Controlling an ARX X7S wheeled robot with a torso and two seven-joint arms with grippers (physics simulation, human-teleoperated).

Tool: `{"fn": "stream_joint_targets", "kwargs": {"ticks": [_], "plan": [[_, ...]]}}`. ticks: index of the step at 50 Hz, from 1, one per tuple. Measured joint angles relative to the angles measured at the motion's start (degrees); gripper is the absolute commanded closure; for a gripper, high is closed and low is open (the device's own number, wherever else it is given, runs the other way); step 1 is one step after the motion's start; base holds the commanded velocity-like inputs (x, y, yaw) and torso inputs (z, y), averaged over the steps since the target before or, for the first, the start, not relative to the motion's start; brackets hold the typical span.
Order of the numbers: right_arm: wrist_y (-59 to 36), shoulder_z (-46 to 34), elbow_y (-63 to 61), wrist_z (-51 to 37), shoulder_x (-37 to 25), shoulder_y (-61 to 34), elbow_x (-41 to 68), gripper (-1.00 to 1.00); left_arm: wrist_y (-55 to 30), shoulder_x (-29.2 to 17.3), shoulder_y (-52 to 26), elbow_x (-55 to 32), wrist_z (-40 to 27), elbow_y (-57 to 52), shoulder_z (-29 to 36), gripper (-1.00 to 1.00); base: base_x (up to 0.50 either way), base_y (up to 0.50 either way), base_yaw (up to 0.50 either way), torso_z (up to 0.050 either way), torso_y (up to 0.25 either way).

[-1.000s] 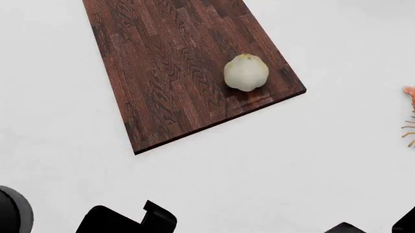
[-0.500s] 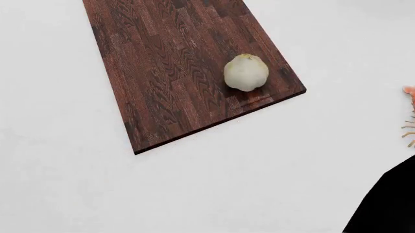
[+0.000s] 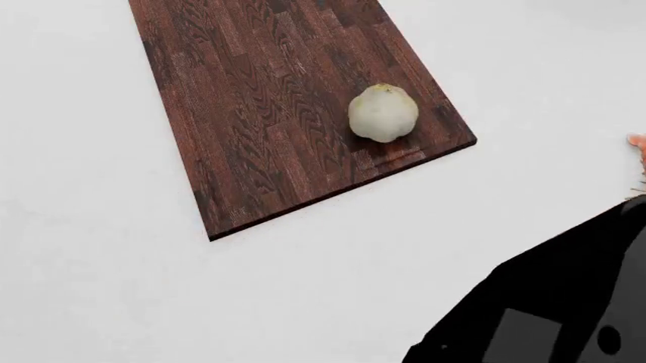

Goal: Clear the non-vegetable object off the cutting board and place the vegetables onto it.

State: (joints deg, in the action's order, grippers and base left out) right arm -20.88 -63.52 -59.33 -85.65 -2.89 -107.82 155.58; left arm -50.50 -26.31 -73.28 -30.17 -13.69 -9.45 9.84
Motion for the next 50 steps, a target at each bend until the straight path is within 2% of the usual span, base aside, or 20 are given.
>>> {"fn": "stream_joint_targets", "kwargs": {"ticks": [25,50], "plan": [[-2.7,-5.2,-0.6,-3.4,2.4,11.6,-6.0,-1.0,0.4,-0.4,0.4,-0.2,-0.1,0.1,-0.3,-1.0,0.0,0.0,0.0,0.0,0.0],[-8.3,-10.9,-0.1,-2.5,-1.4,21.7,-13.2,-1.0,1.0,-0.7,1.4,-0.4,-0.3,0.2,-0.4,-1.0,0.0,0.0,0.0,0.0,0.0]]}}
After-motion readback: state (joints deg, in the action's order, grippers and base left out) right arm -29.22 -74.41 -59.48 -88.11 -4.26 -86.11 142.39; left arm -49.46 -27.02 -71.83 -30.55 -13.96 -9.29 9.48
